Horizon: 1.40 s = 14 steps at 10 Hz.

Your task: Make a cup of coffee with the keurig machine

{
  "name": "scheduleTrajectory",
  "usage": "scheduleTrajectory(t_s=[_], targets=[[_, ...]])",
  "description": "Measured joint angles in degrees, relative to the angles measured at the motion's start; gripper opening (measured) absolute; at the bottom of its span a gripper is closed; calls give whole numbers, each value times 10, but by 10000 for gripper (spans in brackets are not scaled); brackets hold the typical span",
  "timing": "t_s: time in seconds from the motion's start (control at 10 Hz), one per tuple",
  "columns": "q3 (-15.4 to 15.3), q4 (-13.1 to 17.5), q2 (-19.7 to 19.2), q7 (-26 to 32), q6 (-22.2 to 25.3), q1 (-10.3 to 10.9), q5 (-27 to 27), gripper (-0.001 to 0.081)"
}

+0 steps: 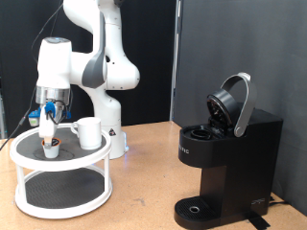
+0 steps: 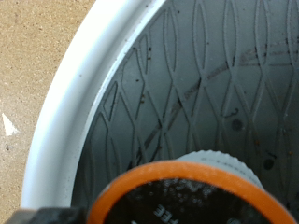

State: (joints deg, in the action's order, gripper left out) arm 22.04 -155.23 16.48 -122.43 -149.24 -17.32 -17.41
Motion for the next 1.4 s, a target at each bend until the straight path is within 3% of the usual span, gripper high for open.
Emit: scheduleTrajectory(t_s=[0.2, 0.7, 0.9, 1.0, 1.2, 1.4], targets=[[0, 3, 4, 11, 19, 1, 10, 368], [-1, 49, 62, 71, 177, 9, 69, 368], [-2, 67, 91, 76, 224, 8, 66, 368], [-2, 64, 89, 76, 222, 8, 66, 368], [9, 69, 97, 113, 226, 26, 146, 368], [29, 88, 120, 157, 254, 66, 270, 368]])
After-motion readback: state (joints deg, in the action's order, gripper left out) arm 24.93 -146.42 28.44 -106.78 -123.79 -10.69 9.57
